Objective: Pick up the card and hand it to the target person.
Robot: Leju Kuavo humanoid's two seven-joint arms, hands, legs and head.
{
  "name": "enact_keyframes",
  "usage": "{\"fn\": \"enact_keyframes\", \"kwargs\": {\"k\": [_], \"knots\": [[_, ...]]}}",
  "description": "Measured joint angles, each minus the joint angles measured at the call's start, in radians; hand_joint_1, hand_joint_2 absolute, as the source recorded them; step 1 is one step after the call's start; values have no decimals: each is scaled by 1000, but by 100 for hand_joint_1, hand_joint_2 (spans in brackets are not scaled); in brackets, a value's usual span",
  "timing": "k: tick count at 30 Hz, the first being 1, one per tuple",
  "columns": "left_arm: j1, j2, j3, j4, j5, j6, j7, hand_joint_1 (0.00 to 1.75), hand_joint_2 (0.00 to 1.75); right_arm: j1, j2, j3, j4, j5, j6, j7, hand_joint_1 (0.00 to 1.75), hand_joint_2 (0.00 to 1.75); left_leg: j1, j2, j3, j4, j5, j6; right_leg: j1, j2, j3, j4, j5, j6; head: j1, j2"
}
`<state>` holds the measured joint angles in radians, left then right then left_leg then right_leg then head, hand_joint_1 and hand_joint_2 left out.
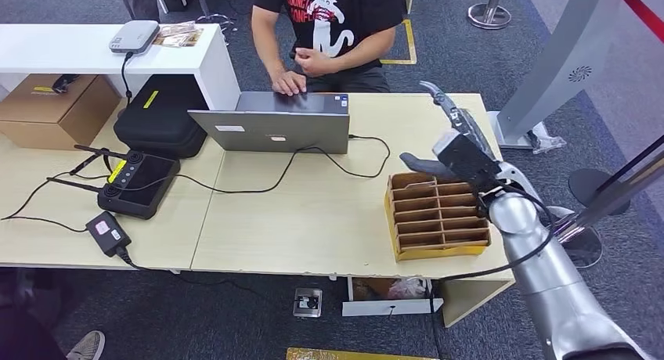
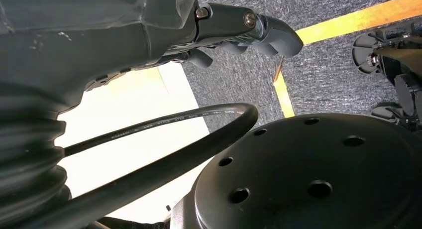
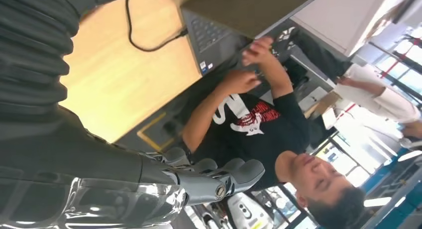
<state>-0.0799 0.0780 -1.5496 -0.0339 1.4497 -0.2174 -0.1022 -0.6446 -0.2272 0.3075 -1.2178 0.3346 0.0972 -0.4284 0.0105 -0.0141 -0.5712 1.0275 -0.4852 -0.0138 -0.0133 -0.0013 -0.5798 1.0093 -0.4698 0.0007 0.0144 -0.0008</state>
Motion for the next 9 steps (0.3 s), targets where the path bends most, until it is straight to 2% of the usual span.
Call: {"fn": "enact_keyframes", "kwargs": {"k": [5, 9], "knots": [[4, -2, 0, 3, 12, 2, -4, 0, 175, 145, -66, -120, -100, -129, 69, -36, 0, 0, 0, 0, 0, 0, -1, 1, 0, 0, 0, 0, 0, 0, 0, 0], [5, -3, 0, 3, 13, 5, -4, 0, 175, 264, -97, -222, -159, -214, 126, -54, 0, 0, 0, -1, 0, 0, -1, 1, 0, -1, 0, 0, 0, 0, 0, 0]]}}
